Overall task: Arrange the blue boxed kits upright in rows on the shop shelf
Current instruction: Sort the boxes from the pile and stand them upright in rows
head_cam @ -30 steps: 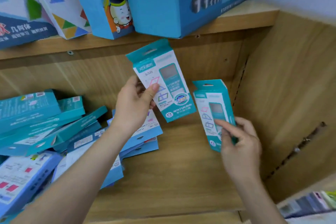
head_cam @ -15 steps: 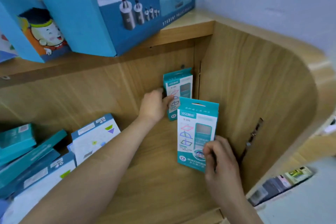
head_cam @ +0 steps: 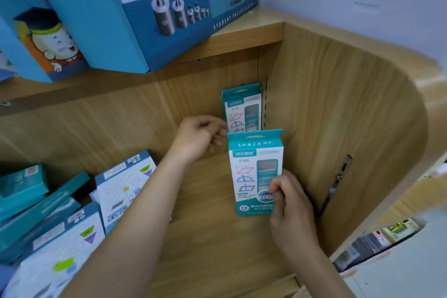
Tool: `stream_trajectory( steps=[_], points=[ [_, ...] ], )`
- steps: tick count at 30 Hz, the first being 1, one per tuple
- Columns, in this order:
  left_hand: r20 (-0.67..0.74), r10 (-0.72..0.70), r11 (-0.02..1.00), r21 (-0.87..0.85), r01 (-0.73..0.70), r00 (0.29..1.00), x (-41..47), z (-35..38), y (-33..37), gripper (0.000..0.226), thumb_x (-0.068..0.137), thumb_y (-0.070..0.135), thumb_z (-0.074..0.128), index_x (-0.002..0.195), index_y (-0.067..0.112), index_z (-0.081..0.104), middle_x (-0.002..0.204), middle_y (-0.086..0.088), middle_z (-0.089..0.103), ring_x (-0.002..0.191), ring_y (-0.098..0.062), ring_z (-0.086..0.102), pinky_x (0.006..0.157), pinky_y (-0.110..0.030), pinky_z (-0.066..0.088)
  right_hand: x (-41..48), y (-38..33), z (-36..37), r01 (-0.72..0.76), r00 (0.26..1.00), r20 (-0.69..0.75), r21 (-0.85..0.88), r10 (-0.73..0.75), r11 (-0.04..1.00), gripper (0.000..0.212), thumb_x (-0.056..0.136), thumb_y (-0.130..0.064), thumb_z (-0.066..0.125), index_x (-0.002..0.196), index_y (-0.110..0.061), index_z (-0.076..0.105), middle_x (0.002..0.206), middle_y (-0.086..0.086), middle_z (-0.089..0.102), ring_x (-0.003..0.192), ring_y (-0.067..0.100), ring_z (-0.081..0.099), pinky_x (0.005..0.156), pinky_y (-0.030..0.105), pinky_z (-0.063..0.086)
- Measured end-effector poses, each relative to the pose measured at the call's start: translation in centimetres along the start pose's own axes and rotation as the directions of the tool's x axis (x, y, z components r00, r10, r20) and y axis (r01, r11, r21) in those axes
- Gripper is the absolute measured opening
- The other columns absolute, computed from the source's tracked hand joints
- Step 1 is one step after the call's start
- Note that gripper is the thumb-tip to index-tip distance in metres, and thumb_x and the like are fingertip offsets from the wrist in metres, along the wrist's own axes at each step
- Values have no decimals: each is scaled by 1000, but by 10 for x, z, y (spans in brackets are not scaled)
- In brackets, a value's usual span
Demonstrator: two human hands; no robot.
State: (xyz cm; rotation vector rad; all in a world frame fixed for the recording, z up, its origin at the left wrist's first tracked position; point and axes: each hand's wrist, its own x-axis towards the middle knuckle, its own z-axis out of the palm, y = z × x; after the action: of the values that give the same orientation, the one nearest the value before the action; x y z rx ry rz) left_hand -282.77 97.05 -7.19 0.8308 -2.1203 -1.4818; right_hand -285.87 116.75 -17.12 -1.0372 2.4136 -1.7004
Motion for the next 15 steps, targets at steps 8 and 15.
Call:
stream_trajectory(
  steps=[8, 15],
  points=[
    [257, 81, 985, 125, -116, 963, -73, 7, -23, 36, 83, 21, 71, 116, 22, 56, 107, 10, 68, 81, -4, 60, 72, -16, 47, 15, 0, 9, 81, 995, -52, -17, -82, 997, 39, 83, 15, 45, 80, -23, 39, 93, -6, 52, 86, 1, 51, 60, 8, 37],
    [-139, 221, 884, 446, -138, 965, -31, 25, -33, 24, 88, 26, 65, 109, 16, 62, 103, 3, 72, 88, -12, 67, 75, -28, 52, 27, -10, 10, 123, 991, -25, -186, -130, 975, 52, 87, 3, 52, 134, -17, 45, 152, 3, 32, 137, 4, 26, 103, -1, 10]
  ],
)
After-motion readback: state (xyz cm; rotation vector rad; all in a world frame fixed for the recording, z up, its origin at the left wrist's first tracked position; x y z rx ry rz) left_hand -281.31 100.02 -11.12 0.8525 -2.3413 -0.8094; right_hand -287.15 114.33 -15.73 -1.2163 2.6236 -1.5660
